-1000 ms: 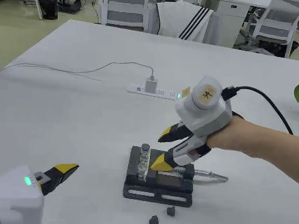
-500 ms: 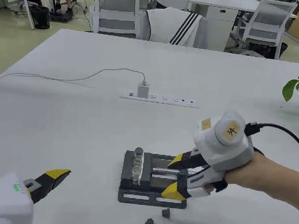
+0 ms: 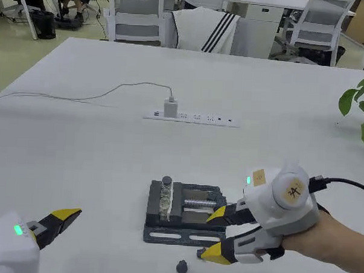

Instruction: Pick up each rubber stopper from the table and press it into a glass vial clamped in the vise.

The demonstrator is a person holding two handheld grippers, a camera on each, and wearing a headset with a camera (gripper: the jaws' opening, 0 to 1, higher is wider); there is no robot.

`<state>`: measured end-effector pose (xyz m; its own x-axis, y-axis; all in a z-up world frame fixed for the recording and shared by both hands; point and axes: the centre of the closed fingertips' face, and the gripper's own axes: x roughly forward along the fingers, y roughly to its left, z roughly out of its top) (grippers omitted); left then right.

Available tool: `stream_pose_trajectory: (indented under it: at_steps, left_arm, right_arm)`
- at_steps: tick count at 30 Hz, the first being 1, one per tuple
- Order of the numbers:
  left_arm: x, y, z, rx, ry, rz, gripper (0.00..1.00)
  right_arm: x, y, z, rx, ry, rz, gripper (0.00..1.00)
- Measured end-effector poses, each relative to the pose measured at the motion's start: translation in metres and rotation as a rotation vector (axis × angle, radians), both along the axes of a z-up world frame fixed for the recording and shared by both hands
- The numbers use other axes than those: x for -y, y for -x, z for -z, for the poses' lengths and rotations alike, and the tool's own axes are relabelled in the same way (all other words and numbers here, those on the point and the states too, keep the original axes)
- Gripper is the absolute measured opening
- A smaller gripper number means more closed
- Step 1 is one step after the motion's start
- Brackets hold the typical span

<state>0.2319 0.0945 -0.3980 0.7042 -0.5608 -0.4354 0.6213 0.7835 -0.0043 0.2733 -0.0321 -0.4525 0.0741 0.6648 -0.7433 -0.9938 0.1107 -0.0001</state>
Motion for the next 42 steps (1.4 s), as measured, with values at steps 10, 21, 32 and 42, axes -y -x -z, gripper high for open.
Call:
stream_pose_trajectory:
  at_steps: [10, 21, 32, 42]
  left_arm:
    - [-0.001, 0.003, 0.001, -0.004, 0.003, -0.011, 0.96]
    - [0.0, 0.005, 0.003, -0.012, 0.003, -0.013, 0.95]
    - [0.002, 0.005, 0.004, -0.017, 0.005, -0.008, 0.95]
    - [0.002, 0.005, 0.005, -0.023, 0.004, -0.009, 0.94]
  right_arm:
    - [0.008, 0.003, 0.017, 0.017, 0.004, -0.006, 0.18]
    - [0.009, 0.002, 0.028, 0.043, 0.03, -0.023, 0.15]
    - [0.007, 0.001, 0.031, 0.054, 0.034, -0.048, 0.12]
    - [0.005, 0.001, 0.034, 0.045, 0.035, -0.055, 0.09]
